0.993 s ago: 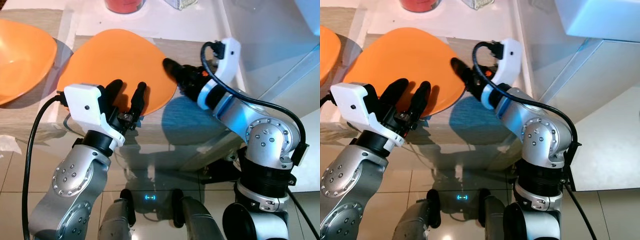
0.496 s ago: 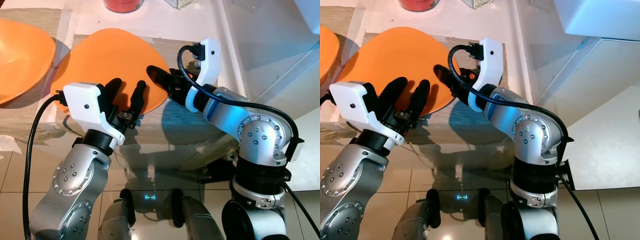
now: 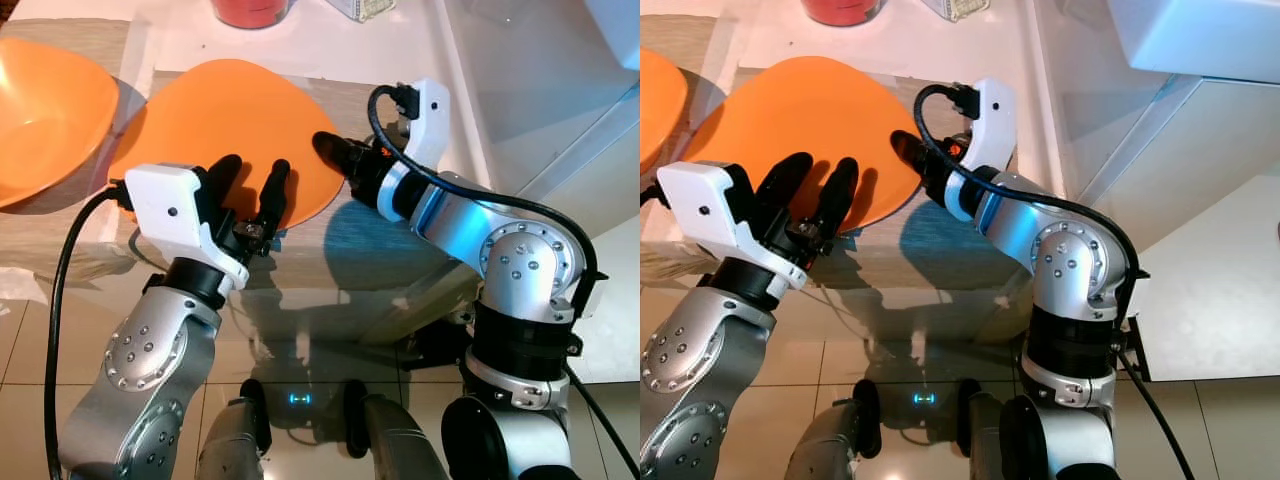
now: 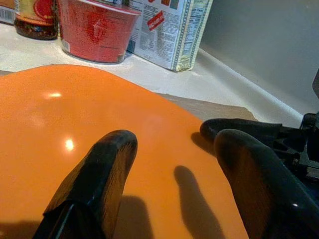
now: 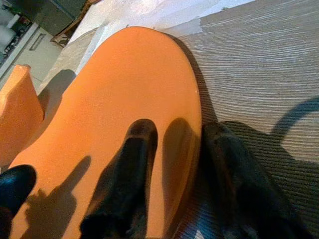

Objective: Setting the table

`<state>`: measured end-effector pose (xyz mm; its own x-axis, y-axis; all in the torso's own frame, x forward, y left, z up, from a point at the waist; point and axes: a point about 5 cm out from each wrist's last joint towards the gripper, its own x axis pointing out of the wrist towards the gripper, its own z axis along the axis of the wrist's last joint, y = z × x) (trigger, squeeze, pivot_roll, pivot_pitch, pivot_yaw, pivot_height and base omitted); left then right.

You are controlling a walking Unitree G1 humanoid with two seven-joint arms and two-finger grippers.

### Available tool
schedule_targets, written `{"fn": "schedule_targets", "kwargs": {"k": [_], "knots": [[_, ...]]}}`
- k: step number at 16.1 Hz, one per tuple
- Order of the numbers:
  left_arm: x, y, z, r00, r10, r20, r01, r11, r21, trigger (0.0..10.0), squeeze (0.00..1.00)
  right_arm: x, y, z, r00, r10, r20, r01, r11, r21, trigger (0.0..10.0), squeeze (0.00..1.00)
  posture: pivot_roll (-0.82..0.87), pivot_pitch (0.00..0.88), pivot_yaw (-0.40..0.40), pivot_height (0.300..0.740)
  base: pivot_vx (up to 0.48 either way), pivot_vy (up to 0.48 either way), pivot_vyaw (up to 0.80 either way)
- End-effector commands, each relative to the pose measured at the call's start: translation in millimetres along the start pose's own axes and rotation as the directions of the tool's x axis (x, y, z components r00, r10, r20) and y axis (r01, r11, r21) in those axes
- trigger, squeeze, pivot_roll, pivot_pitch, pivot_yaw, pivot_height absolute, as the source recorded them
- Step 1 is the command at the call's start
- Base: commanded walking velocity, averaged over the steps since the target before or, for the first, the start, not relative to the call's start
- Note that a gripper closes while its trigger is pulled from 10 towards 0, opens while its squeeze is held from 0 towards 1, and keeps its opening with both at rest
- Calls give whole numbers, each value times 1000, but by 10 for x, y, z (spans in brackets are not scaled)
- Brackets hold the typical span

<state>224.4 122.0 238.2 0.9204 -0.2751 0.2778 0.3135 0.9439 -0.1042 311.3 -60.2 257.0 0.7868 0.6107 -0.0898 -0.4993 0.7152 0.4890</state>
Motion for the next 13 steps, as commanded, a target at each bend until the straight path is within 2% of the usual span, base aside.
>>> {"fn": "schedule_targets", "kwargs": {"k": [1, 7, 8, 10, 13], "knots": [[-6, -4, 40, 1000, -3, 19, 3, 1000, 9, 10000, 0, 57, -166, -285, 984, -91, -156, 103, 992, 71, 0, 0, -72, 352, -67, 740, 0, 0, 0], [9, 7, 36, 1000, -1, 22, 1, 1000, 6, 10000, 0, 12, -324, -214, 979, -167, -119, 179, 979, 99, 0, 0, -76, 337, -66, 740, 0, 0, 0], [16, 7, 38, 1000, -2, 24, 2, 1000, 5, 10000, 0, -2, -365, -155, 977, -193, -85, 202, 973, 109, 0, 0, -76, 333, -65, 740, 0, 0, 0], [32, 12, 36, 1000, -5, 27, 5, 1000, 5, 10000, 0, -72, -417, 113, 969, -237, 71, 228, 967, 113, 0, 0, -79, 326, -64, 740, 0, 0, 0], [55, 18, 38, 999, -8, 33, 7, 1000, 4, 10000, 0, -145, -451, 306, 945, -269, 185, 253, 962, 106, 0, 0, -84, 310, -61, 740, 0, 0, 0]]}}
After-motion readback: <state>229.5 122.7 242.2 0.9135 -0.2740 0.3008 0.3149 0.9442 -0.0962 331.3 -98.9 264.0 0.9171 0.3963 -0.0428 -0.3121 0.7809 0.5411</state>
